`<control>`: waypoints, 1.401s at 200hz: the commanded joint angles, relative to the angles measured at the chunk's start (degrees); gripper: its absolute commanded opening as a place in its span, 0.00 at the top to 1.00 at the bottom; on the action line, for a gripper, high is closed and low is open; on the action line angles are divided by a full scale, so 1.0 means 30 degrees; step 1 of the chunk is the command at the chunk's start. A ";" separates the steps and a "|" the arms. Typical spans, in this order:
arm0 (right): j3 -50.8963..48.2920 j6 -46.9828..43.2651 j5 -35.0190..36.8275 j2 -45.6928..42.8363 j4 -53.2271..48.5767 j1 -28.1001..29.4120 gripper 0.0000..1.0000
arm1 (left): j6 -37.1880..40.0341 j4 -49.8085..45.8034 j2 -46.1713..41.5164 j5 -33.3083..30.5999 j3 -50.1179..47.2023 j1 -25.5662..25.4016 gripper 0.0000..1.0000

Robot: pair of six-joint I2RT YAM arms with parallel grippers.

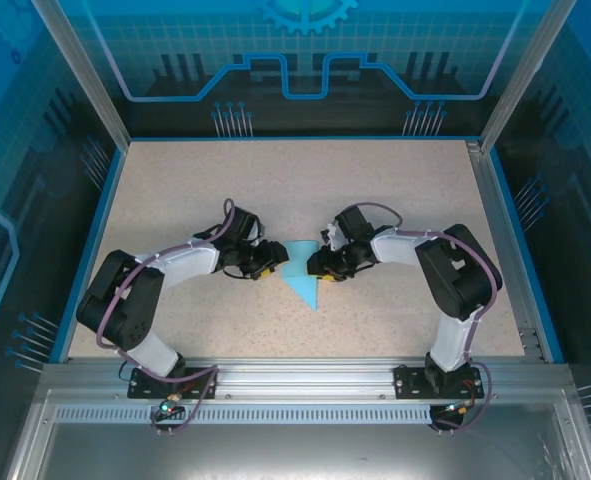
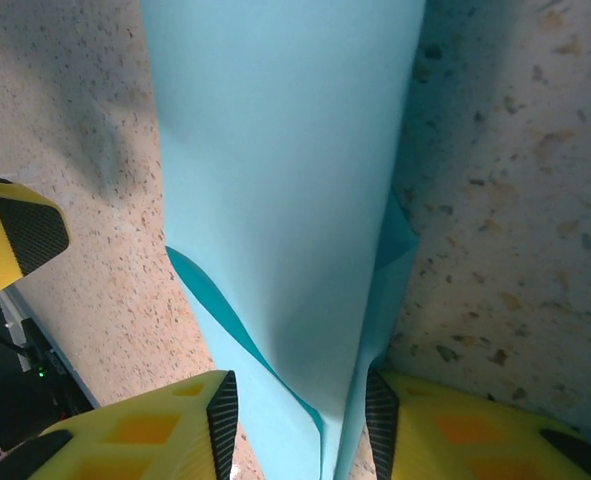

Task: Fold a paper plane with a square sheet of paper (pick it up from the middle)
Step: Fold the wing for the fifth time at the center of the table.

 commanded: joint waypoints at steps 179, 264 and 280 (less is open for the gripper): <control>-0.2431 0.1032 -0.6685 -0.2525 0.5179 -0.2215 0.94 | -0.0992 0.4381 0.0456 0.5906 -0.0769 0.2934 0.40; -0.1765 0.0191 -0.8246 -0.2400 0.4821 -0.2275 0.92 | -0.1874 0.7758 0.2555 0.8872 -0.0639 0.3453 0.40; -0.1646 0.0042 -0.8428 -0.2089 0.4794 -0.2279 0.92 | -0.1983 0.8140 0.2692 0.9032 -0.0608 0.3462 0.41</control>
